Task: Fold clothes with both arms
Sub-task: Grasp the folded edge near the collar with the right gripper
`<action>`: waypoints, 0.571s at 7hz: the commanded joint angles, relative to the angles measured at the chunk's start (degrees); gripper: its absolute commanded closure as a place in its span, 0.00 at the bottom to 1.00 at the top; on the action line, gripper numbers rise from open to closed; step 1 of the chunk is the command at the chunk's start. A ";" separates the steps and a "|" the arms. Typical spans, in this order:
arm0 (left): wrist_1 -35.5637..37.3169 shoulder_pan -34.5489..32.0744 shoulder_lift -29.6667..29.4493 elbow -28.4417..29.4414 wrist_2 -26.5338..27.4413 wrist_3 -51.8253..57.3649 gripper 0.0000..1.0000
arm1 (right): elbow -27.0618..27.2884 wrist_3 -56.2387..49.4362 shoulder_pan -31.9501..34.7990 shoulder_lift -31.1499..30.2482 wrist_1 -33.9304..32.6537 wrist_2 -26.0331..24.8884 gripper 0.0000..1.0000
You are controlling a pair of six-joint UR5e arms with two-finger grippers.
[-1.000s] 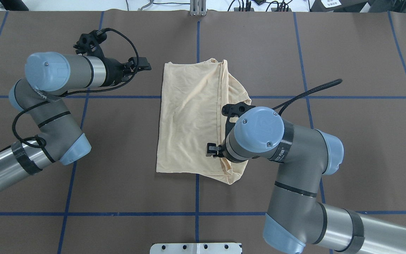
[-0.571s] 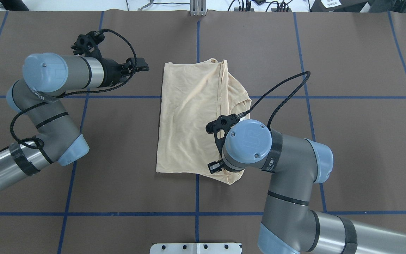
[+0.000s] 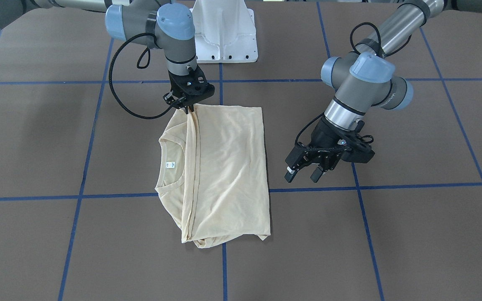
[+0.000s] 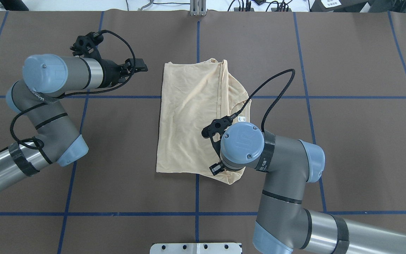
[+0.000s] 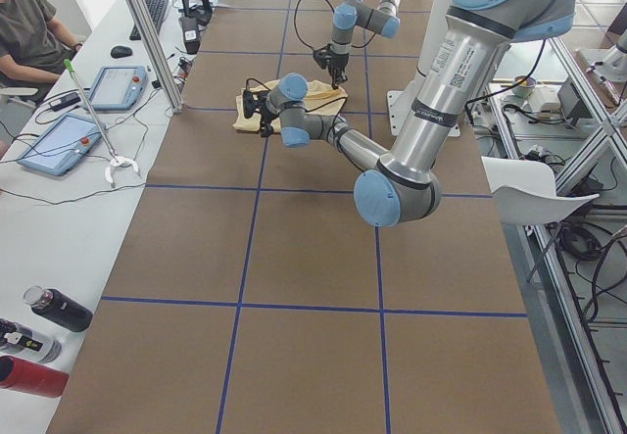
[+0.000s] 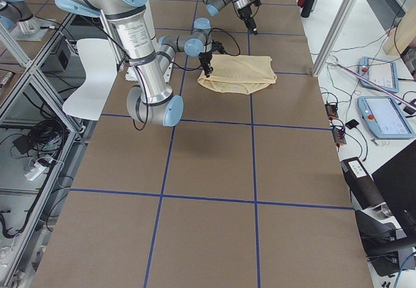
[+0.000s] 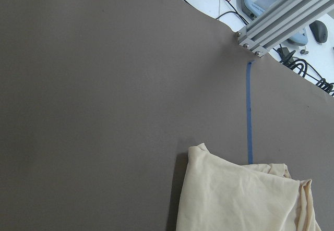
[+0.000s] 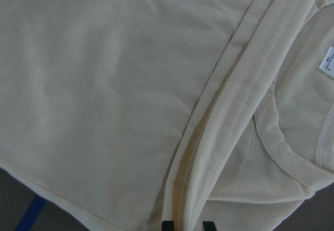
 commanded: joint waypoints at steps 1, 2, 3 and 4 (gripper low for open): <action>0.00 0.24 -0.07 0.26 0.77 -0.09 0.01 | -0.14 0.08 0.03 0.40 -0.43 -0.11 0.32; 0.00 0.32 -0.07 0.35 0.87 -0.09 0.01 | -0.40 0.52 -0.14 0.31 -0.78 -0.11 0.33; 0.00 0.32 -0.07 0.27 0.87 -0.09 0.01 | -0.49 0.87 -0.66 0.23 -0.87 -0.46 0.41; 0.00 0.32 -0.07 0.26 0.78 -0.61 0.01 | -0.49 0.96 -1.02 0.49 -1.65 -1.16 0.67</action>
